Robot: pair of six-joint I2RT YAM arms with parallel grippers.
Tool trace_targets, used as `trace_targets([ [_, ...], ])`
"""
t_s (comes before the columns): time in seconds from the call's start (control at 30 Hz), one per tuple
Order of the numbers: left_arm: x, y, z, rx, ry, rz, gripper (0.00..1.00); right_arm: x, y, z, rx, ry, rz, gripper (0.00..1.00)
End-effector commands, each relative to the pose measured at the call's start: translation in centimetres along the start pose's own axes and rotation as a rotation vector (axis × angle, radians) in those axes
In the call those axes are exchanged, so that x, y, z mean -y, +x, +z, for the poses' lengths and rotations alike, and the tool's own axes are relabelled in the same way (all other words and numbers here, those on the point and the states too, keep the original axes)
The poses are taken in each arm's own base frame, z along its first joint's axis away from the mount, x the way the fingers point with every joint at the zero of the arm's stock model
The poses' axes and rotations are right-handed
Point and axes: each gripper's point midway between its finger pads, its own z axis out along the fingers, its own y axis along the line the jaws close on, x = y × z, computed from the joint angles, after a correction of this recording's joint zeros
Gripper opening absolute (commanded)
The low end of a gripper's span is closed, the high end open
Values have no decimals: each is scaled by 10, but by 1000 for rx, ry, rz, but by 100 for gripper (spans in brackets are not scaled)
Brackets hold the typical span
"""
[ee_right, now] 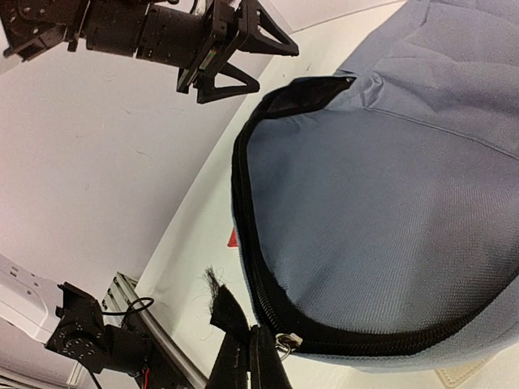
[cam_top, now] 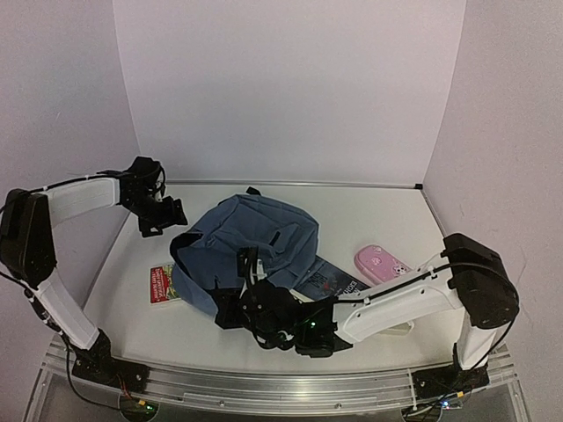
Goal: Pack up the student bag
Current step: Unzip the student bag at the center of the board.
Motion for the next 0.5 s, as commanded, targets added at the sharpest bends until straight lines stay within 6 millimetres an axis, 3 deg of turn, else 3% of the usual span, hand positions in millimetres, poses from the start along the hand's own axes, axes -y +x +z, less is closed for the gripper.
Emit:
trace_targets([
  [0.0, 3, 40, -29, -36, 51, -74, 83, -40, -16, 10, 28, -85, 0, 0],
  [0.07, 8, 60, -32, -62, 60, -88, 83, -41, -16, 16, 23, -93, -1, 0],
  [0.23, 27, 89, -49, -71, 111, -123, 83, -43, -11, 29, -2, -108, -5, 0],
  [0.4, 30, 106, -61, -78, 145, -175, 83, -44, -8, 35, -4, -105, -12, 0],
  [0.47, 22, 114, -64, -91, 114, -178, 83, -43, -8, 36, 0, -100, -11, 0],
])
